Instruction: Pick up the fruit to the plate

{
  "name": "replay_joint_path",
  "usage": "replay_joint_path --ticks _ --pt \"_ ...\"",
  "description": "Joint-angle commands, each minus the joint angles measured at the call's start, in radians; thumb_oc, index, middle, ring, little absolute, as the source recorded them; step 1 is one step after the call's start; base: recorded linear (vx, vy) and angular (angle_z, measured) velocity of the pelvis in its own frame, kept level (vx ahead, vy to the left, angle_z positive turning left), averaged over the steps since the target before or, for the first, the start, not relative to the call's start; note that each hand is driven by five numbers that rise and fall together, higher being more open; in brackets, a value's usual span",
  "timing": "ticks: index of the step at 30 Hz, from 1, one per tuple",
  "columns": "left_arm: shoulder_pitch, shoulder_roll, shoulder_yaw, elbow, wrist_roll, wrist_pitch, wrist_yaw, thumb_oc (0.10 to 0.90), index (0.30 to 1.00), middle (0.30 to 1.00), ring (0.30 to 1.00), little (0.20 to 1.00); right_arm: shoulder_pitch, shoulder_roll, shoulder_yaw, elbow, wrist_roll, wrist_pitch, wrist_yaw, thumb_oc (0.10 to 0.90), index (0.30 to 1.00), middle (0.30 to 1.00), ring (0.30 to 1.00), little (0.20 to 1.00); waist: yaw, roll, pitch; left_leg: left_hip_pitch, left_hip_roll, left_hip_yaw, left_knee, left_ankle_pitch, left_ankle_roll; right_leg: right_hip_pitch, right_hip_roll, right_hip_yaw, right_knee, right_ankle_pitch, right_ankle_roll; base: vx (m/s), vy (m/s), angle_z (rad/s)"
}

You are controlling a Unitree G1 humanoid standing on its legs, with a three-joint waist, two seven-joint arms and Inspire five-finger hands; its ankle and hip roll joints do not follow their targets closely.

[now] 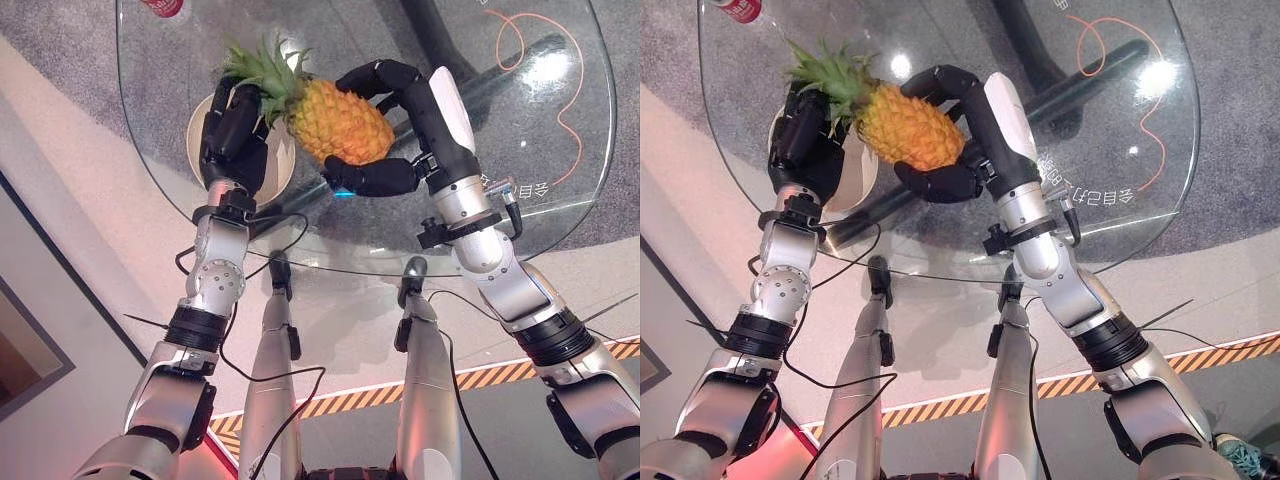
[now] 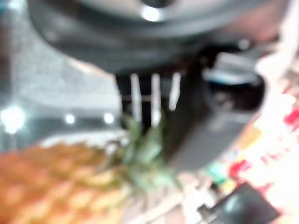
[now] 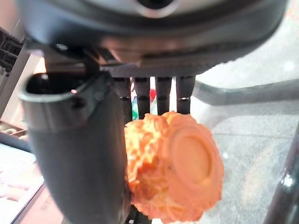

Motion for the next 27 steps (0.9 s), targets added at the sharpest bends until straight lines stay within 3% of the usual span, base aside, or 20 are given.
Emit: replay_joint_path --ticks 1,13,27 --pt "-0.157 -0.045 -0.109 -0.180 0.096 -0.014 -0.107 0.800 0.900 0.900 0.900 0.900 -0.185 0.042 0.015 -0.162 -0.037 -0.123 -0.018 0.100 0.300 0.300 0.300 0.200 0.007 -0.019 -0.014 0.017 -0.019 0.012 0.076 -0.083 0.023 0.060 0.017 -0.072 -0.146 0.111 -0.020 0.00 0.000 0.00" --pt "-0.147 -0.061 -0.080 -0.181 0.119 -0.057 -0.058 0.800 0.900 0.900 0.900 0.900 -0.156 0.056 -0.038 -0.140 -0.050 -0.121 -0.121 0.100 0.300 0.300 0.300 0.200 0.003 -0.020 -0.014 0.010 -0.018 0.013 0.080 -0.084 0.024 0.051 0.020 -0.069 -0.139 0.108 -0.022 0.00 0.000 0.00" --pt "-0.148 -0.070 -0.065 -0.189 0.125 -0.049 -0.089 0.800 0.900 0.900 0.900 0.900 -0.136 0.069 -0.073 -0.128 -0.053 -0.095 -0.165 0.100 0.300 0.300 0.300 0.200 -0.001 -0.020 -0.014 0.013 -0.016 0.018 0.079 -0.086 0.025 0.052 0.018 -0.068 -0.139 0.108 -0.022 0.00 0.000 0.00"
